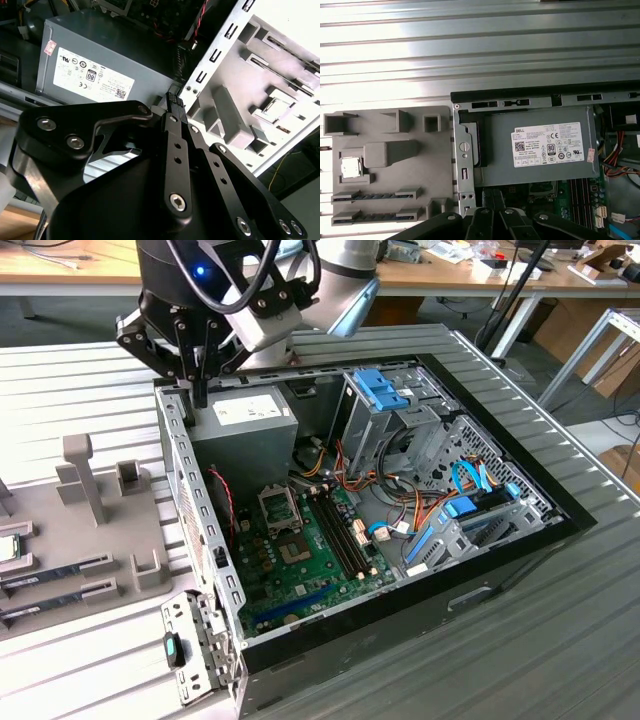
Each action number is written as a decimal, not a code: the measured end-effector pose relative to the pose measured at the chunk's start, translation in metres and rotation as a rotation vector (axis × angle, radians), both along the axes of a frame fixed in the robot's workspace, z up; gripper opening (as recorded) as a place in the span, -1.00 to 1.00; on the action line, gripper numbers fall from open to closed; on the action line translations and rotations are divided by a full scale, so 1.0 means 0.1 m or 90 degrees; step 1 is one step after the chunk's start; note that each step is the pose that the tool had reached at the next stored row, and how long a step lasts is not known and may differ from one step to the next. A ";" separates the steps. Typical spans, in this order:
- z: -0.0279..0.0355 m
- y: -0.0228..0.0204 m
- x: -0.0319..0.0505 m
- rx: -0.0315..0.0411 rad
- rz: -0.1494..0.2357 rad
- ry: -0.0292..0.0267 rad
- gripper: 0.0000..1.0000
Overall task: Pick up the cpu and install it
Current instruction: 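Reach for the cpu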
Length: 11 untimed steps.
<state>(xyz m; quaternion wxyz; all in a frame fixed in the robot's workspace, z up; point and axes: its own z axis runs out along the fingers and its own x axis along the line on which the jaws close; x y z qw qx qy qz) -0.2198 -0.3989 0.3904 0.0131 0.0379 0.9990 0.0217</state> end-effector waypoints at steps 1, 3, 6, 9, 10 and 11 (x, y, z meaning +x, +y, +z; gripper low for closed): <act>0.000 0.000 -0.002 0.0000 0.000 0.0000 -0.79; 0.000 0.000 -0.005 0.0000 0.000 0.0000 -0.79; 0.000 0.000 -0.010 0.0000 0.000 0.0000 -0.79; -0.001 0.000 -0.015 0.0000 0.000 0.0000 -0.79; -0.002 0.000 -0.017 0.0001 0.000 0.0000 -0.79; -0.002 0.000 -0.019 0.0000 0.000 0.0000 -0.79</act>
